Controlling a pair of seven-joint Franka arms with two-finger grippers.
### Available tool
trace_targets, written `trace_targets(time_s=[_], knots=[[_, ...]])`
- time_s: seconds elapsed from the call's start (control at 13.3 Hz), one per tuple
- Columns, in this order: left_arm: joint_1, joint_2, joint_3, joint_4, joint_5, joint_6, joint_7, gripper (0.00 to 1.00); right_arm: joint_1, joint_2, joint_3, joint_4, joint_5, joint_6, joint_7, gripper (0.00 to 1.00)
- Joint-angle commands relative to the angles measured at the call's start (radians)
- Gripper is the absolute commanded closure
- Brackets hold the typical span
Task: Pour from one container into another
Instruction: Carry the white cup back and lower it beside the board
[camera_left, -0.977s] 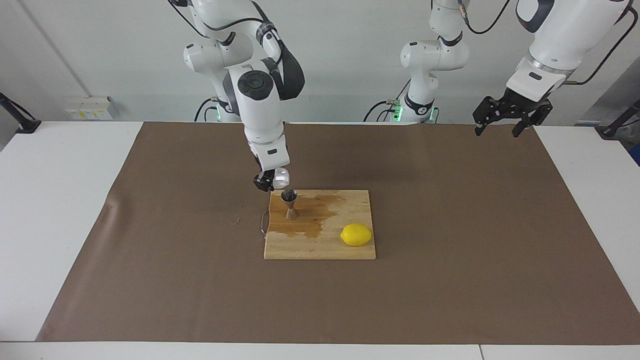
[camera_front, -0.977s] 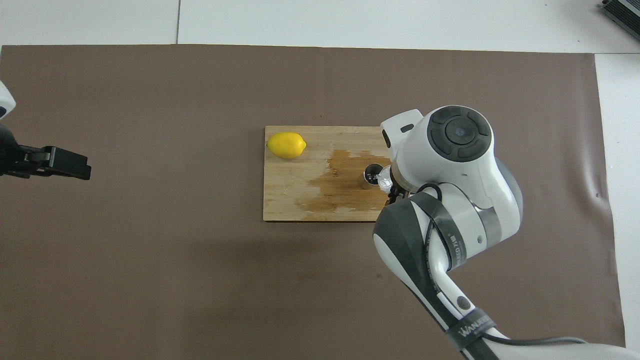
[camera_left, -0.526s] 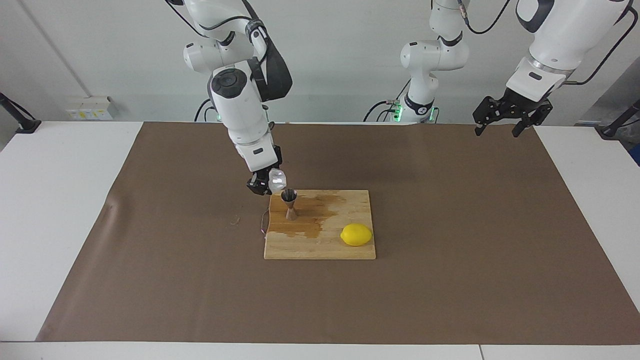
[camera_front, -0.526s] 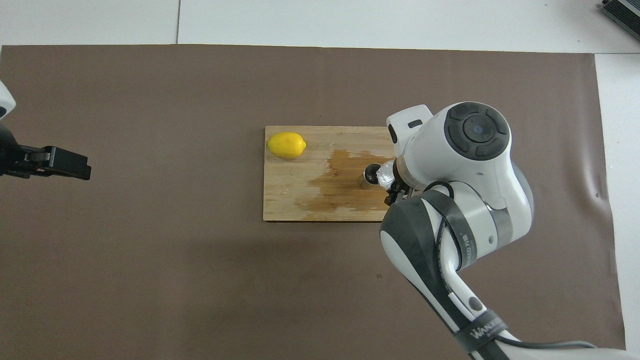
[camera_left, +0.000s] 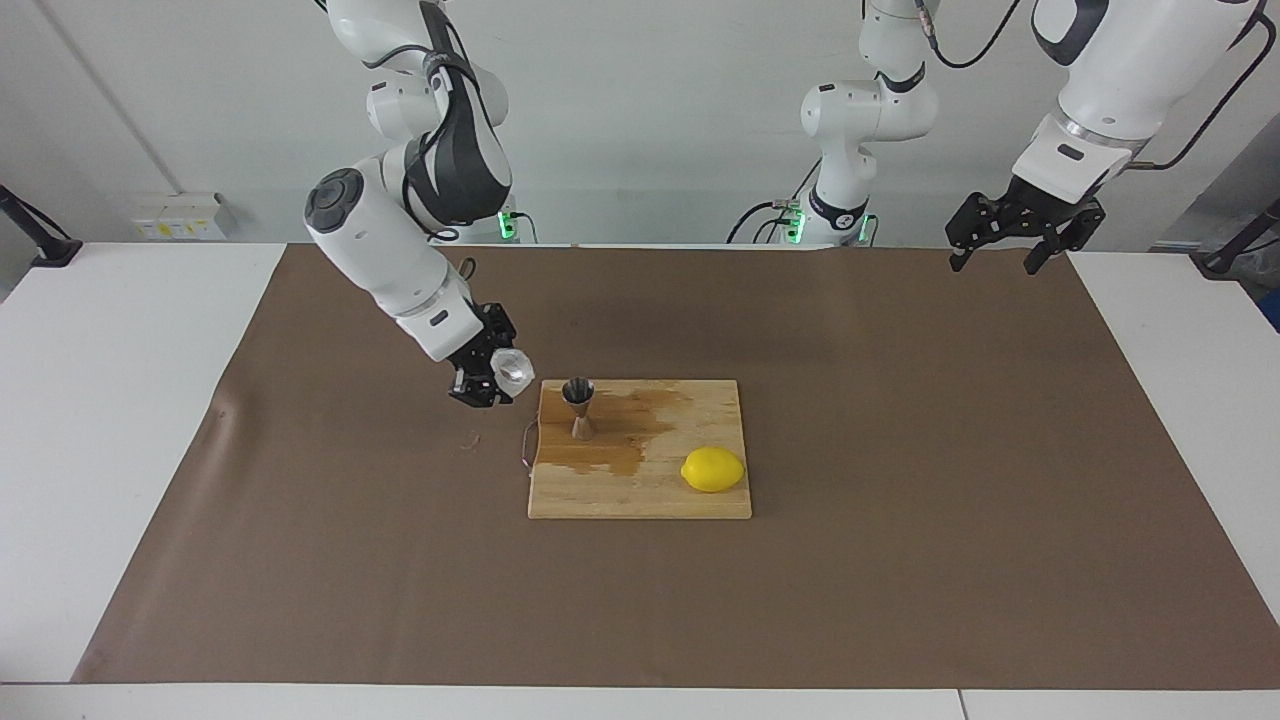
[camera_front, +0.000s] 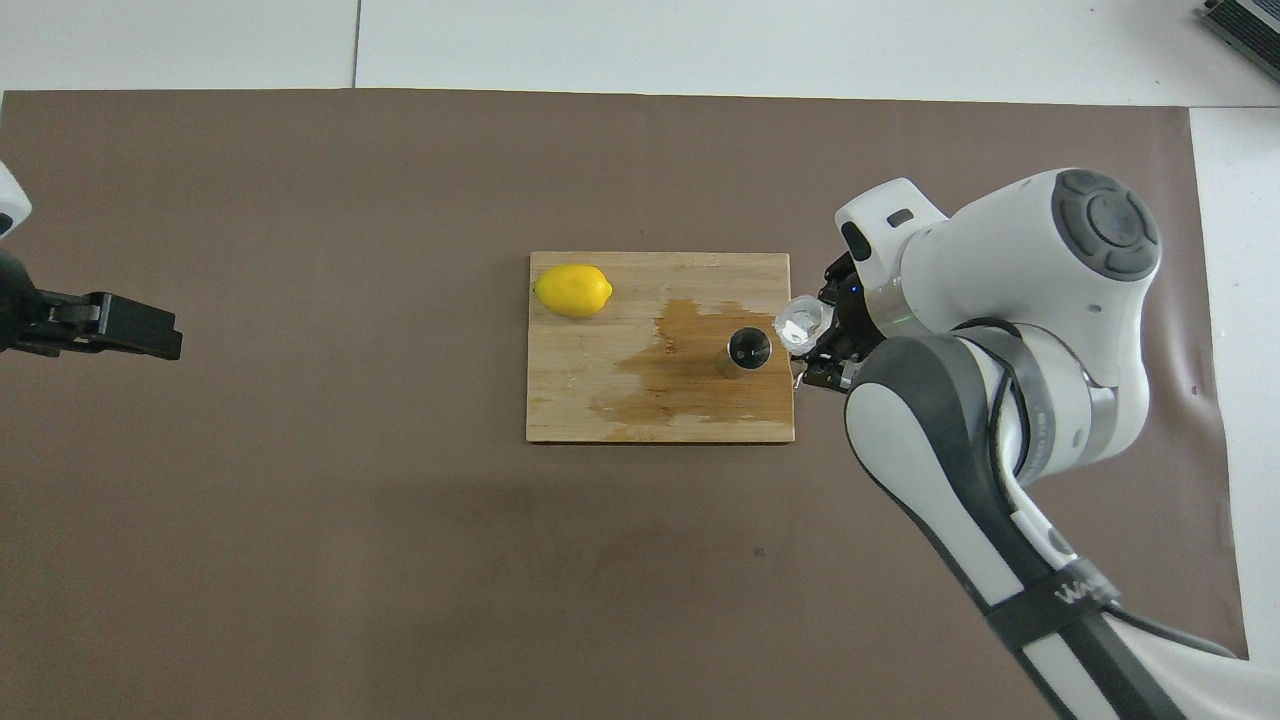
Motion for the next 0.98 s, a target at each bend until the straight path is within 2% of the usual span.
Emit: trace_targets(time_s=[0.0,0.23,0.38,0.68,0.9], knots=[[-0.001,-0.02,0.006,-0.012,-0.009,-0.013,0.011,0.0,-0.064,-0.042,0.012,-0.089,0.079,0.024,-0.138,0.65],[-0.001,-0.02,0.007,-0.012,-0.009,-0.013,0.011,0.0,-0.118,-0.033,0.011,-0.202,0.176,0.149,-0.351,0.64],[-0.001,-0.02,0.007,-0.012,-0.009,-0.013,0.011,0.0,-0.149,-0.01,0.012,-0.253,0.231,0.185,-0.48,0.64],[-0.001,-0.02,0.007,-0.012,-0.009,-0.013,0.011,0.0,-0.158,0.027,0.011,-0.303,0.397,0.243,-0.65,0.64],[-0.001,-0.02,0.007,-0.012,-0.009,-0.013,0.011,0.0,-0.184,0.109,0.011,-0.31,0.559,0.248,-0.853,0.62]])
